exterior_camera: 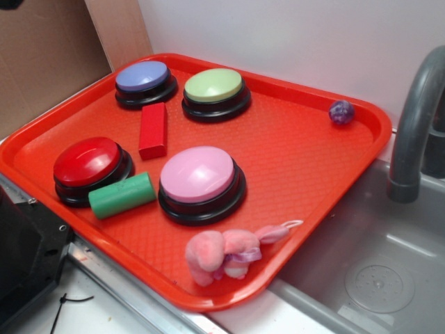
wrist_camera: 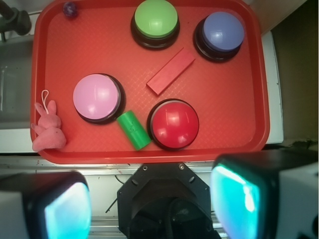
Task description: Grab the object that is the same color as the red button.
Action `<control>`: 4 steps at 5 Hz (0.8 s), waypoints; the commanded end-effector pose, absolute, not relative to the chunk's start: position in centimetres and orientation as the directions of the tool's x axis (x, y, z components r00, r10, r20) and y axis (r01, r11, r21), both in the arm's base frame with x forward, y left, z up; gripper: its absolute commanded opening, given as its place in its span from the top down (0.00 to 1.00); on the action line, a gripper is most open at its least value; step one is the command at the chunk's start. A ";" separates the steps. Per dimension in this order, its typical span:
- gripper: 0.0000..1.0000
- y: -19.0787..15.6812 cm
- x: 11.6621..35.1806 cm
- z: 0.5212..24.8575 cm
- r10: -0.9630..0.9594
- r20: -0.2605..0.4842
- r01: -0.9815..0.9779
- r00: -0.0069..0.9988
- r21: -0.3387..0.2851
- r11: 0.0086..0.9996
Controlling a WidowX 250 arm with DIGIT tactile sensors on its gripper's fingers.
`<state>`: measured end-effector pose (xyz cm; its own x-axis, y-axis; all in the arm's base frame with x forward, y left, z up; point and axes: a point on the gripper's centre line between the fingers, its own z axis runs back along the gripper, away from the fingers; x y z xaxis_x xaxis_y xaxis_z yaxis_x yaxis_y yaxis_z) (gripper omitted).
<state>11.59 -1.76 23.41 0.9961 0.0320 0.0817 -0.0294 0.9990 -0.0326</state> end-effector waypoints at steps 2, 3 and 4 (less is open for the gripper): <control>0.00 0.1 12.6 22.0 0.191 0.064 -0.189 0.979 -0.037 0.981; 0.00 1.1 13.8 20.0 0.305 0.065 -0.302 0.950 -0.042 0.952; 0.00 2.2 15.0 17.5 0.418 0.046 -0.417 0.907 -0.043 0.908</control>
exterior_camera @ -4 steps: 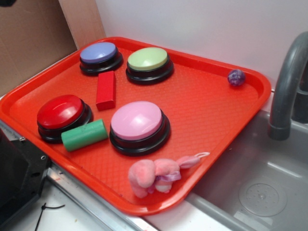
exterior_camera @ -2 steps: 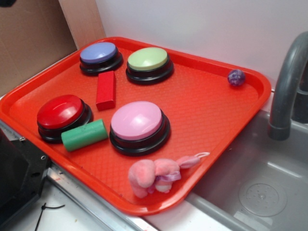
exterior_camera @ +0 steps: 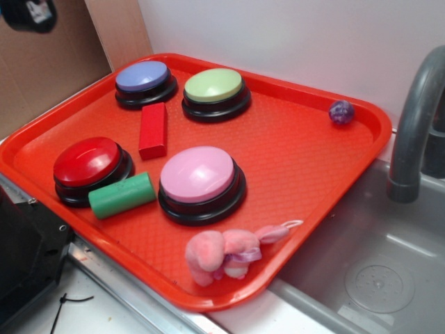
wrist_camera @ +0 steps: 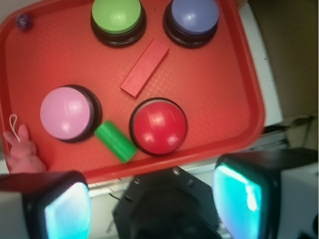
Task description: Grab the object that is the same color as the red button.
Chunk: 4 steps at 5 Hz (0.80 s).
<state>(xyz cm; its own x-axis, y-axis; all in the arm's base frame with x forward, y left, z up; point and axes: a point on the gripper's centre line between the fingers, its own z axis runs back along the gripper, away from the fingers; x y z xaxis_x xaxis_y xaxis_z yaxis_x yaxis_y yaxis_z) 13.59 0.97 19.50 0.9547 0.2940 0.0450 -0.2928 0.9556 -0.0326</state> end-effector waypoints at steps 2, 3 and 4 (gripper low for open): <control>0.00 2.9 18.5 11.6 0.585 0.090 -0.585 0.806 -0.036 0.810; 0.00 3.0 20.7 8.5 0.626 0.119 -0.626 0.771 -0.039 0.779; 0.00 2.8 22.1 6.2 0.646 0.146 -0.644 0.749 -0.067 0.762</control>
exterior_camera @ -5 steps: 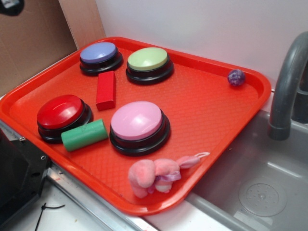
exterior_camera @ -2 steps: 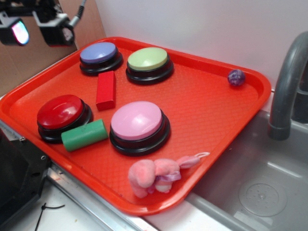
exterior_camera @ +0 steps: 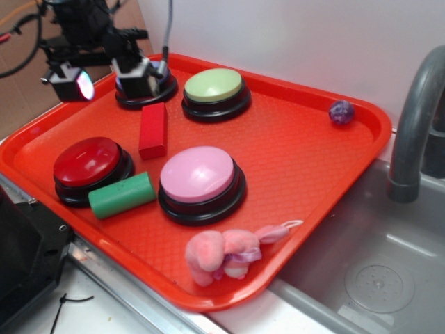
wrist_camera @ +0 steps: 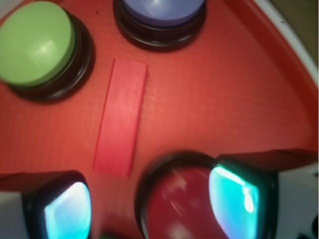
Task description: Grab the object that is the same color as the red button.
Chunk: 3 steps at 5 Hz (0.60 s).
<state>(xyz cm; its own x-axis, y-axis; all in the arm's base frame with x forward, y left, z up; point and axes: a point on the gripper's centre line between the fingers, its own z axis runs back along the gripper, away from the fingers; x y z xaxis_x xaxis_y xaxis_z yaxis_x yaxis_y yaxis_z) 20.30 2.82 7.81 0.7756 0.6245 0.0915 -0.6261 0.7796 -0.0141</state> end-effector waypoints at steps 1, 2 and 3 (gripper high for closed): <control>0.00 2.6 23.5 3.4 0.627 0.137 -0.618 0.767 -0.102 0.779; 0.00 3.0 23.5 2.4 0.653 0.141 -0.643 0.745 -0.109 0.758; 0.05 3.3 23.2 1.9 0.693 0.149 -0.680 0.705 -0.133 0.721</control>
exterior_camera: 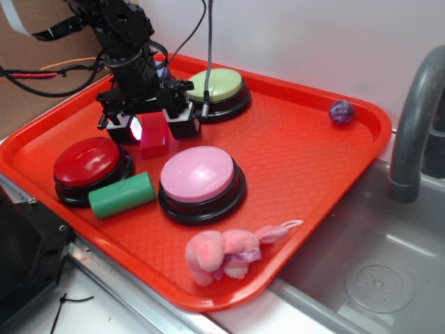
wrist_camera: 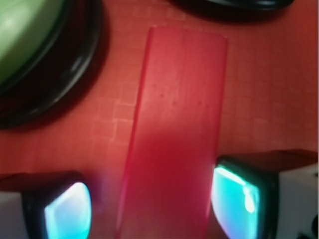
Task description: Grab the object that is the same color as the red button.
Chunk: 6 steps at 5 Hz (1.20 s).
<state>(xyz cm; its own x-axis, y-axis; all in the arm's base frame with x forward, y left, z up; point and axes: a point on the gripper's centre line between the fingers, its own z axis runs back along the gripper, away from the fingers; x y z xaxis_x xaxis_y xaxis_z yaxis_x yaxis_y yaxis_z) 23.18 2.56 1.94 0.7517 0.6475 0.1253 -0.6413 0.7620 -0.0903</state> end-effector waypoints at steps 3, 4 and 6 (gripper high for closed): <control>1.00 3.9 23.4 2.7 0.665 0.080 -0.661 0.742 -0.077 0.747; 1.00 4.0 23.5 5.4 0.624 0.097 -0.624 0.775 -0.029 0.781; 1.00 2.9 23.8 14.1 0.471 0.142 -0.476 0.870 -0.006 0.880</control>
